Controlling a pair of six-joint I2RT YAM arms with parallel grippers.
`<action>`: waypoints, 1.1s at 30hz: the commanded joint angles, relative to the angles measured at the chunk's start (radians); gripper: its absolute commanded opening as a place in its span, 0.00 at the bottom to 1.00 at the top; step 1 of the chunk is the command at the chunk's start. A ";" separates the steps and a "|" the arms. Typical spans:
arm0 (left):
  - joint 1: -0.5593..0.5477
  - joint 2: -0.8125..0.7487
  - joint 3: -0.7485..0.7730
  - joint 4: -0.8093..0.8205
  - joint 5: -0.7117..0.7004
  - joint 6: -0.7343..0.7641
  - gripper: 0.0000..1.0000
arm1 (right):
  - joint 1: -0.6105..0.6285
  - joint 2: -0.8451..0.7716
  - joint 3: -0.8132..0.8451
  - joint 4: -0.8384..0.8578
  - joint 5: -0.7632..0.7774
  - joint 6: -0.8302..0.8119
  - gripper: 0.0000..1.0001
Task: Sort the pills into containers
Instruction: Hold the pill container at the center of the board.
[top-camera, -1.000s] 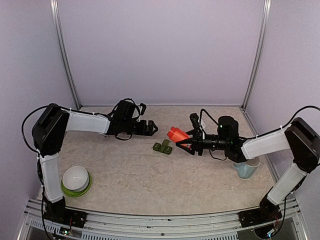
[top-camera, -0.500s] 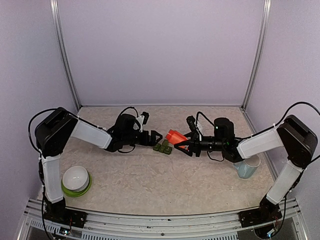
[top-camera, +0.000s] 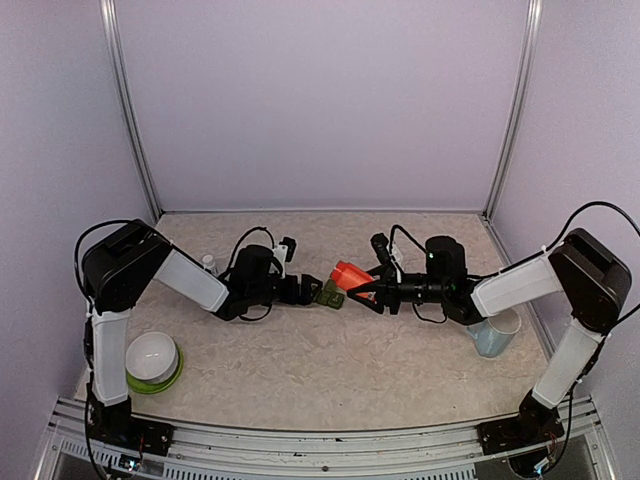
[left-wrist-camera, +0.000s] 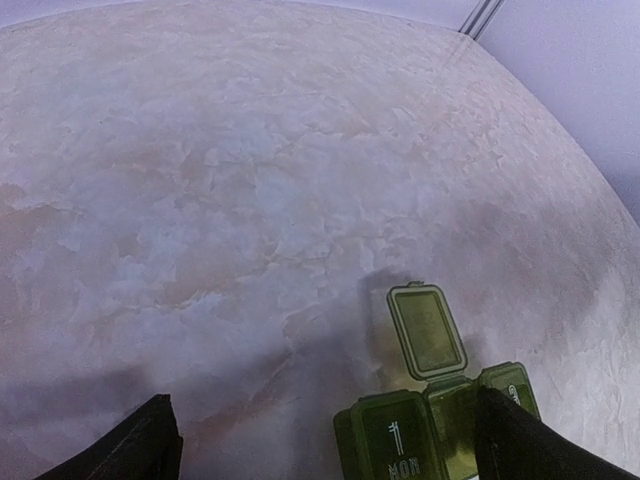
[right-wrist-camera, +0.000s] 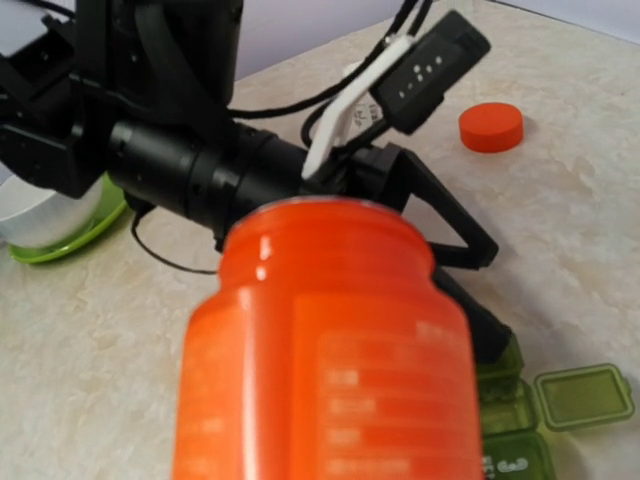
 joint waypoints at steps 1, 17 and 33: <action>-0.016 0.041 -0.010 0.068 -0.018 0.003 0.99 | -0.010 0.001 0.029 0.011 -0.007 -0.009 0.11; -0.035 0.068 -0.022 0.109 -0.083 -0.008 0.94 | -0.010 0.001 0.036 0.003 -0.009 -0.009 0.11; -0.072 0.080 -0.043 0.152 -0.155 0.006 0.81 | -0.010 0.027 0.053 -0.026 0.005 -0.014 0.11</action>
